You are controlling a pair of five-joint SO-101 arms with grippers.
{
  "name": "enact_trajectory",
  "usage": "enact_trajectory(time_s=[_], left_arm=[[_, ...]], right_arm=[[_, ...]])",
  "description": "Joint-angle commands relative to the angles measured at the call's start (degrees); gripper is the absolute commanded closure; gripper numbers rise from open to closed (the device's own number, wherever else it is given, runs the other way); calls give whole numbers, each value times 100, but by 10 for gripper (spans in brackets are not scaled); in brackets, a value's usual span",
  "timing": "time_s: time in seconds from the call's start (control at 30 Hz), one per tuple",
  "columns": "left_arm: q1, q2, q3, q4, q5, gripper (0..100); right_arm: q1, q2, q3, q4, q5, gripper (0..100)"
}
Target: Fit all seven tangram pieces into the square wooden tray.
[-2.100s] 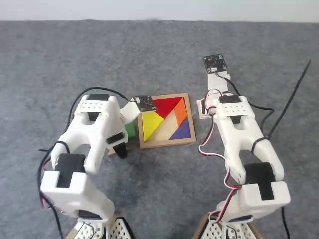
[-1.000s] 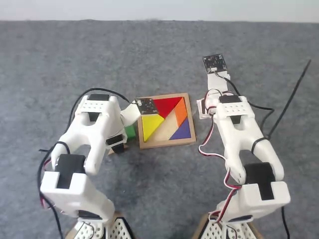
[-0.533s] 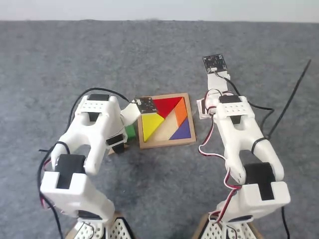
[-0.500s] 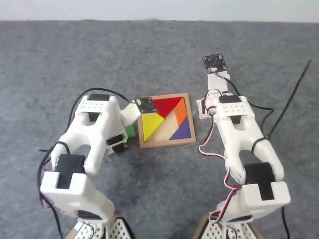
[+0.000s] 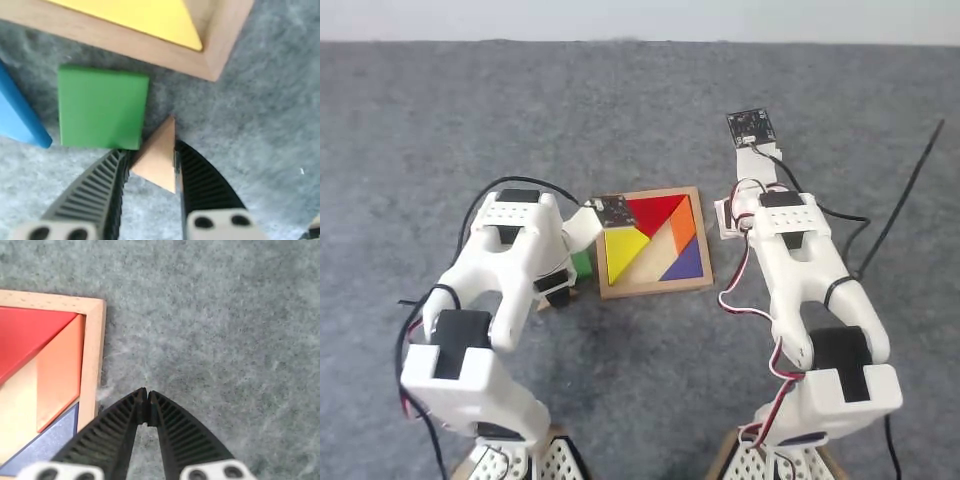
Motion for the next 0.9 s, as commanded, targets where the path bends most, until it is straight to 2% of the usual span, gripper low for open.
enact_trajectory(time_s=[0.0,0.63,0.73,0.87], left_arm=[[9,-185,-31,-9,132,977],[18,-2620,602,220,141,927],[308,-2813,585,211,141,927],[1134,-2813,585,141,141,927]], right_arm=[[92,-356,-158,-101,97,991],[110,-409,-167,-48,97,990],[198,-418,-193,-40,88,990],[374,-673,-202,101,79,990]])
